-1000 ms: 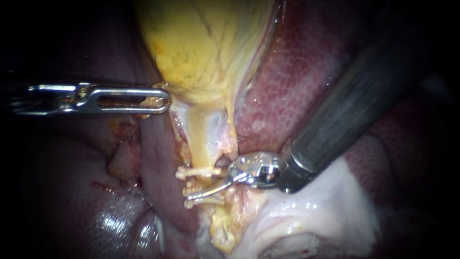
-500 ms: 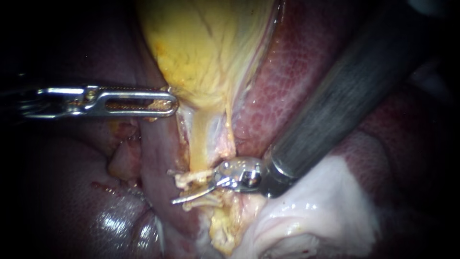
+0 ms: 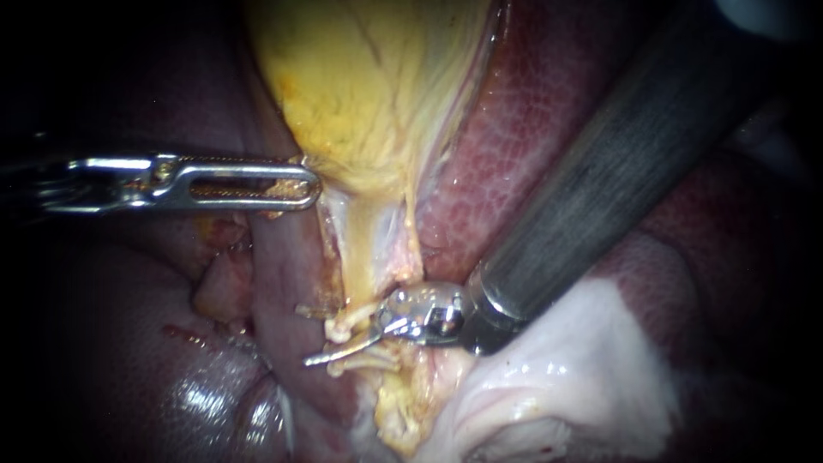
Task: Go to the cutting position left tube
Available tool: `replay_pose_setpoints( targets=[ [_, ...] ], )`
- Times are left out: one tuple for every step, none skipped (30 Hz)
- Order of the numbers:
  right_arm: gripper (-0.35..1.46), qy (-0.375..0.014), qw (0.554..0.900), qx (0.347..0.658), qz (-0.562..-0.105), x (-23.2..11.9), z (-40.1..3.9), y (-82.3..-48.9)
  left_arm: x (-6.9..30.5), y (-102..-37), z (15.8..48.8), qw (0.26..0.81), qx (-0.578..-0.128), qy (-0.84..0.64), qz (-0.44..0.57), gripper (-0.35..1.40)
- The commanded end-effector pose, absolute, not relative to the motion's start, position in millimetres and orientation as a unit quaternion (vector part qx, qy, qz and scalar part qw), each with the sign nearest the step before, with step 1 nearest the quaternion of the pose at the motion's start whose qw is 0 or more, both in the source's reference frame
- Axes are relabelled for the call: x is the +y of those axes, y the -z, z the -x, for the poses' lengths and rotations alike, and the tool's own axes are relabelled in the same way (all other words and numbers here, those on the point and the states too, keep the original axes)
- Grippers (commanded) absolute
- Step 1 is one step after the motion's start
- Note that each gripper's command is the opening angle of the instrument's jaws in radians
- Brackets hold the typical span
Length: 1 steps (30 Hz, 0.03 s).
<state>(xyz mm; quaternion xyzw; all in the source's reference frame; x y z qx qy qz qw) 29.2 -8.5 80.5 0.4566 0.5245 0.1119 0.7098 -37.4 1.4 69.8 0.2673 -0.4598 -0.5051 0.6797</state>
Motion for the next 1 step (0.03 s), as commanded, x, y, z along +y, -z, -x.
replay_pose_setpoints(
  targets=[
    [1.43,-0.112,0.71,0.524,-0.457,-8.5,-29.2,-80.4,1.4,-69.8,37.4,0.68,-0.46,0.505,-0.268,-0.35]
  ],
)
